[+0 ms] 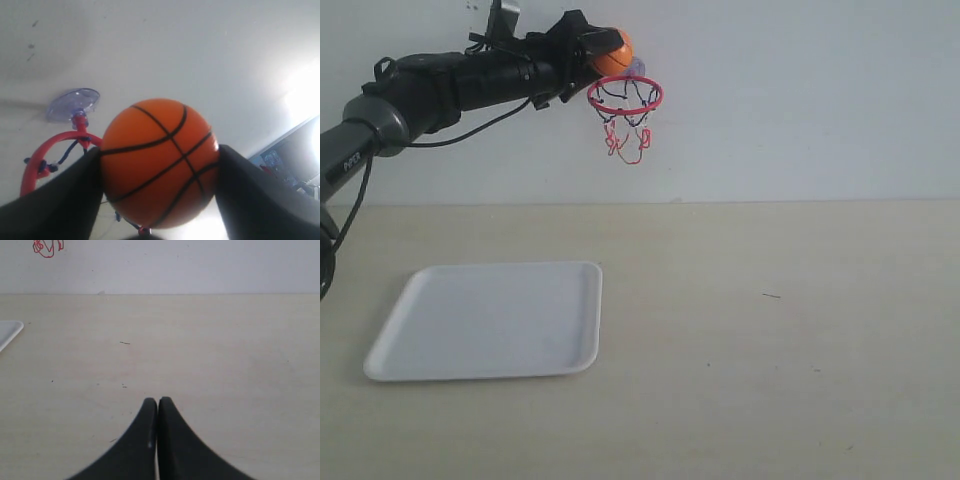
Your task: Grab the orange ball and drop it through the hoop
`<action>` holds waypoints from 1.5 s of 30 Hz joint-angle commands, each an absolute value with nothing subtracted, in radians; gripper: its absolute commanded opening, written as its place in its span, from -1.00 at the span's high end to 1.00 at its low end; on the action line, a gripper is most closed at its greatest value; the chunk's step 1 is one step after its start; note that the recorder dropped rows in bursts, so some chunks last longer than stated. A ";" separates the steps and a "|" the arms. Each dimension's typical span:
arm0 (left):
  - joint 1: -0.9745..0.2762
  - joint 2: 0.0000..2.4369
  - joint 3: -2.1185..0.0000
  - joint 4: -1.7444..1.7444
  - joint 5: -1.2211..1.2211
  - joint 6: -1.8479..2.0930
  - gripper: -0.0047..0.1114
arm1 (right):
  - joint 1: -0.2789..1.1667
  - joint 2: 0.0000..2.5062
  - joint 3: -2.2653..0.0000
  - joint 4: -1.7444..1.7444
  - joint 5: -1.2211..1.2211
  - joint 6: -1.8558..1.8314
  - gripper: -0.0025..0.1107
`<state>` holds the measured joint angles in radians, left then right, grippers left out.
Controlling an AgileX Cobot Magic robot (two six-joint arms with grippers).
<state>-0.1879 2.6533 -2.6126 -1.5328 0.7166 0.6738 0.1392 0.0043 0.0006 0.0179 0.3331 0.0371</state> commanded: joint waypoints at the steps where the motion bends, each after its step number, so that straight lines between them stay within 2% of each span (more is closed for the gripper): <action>1: -0.183 2.644 -2.617 -1.527 0.727 0.681 0.13 | 0.140 0.000 0.000 0.013 0.329 0.043 0.96; 6: -0.183 2.644 -2.617 -1.527 0.733 0.681 -0.13 | 0.140 0.000 0.000 0.013 0.329 0.043 0.96; 24: -0.183 2.644 -2.617 -1.529 0.733 0.681 -0.14 | 0.140 0.000 0.000 0.013 0.329 0.043 0.96; 32: -0.183 2.644 -2.617 -1.529 0.752 0.681 -0.44 | 0.140 0.000 0.000 0.013 0.329 0.043 0.96; 40: -0.183 2.644 -2.617 -1.529 0.752 0.681 -0.41 | 0.140 0.000 0.000 0.013 0.329 0.043 0.96; 42: -0.183 2.642 -2.617 -1.533 0.752 0.681 -0.31 | 0.140 0.000 0.000 0.013 0.329 0.043 0.96; 45: -0.174 2.634 -2.617 -1.535 0.752 0.681 0.06 | 0.140 0.000 0.000 0.013 0.329 0.043 0.96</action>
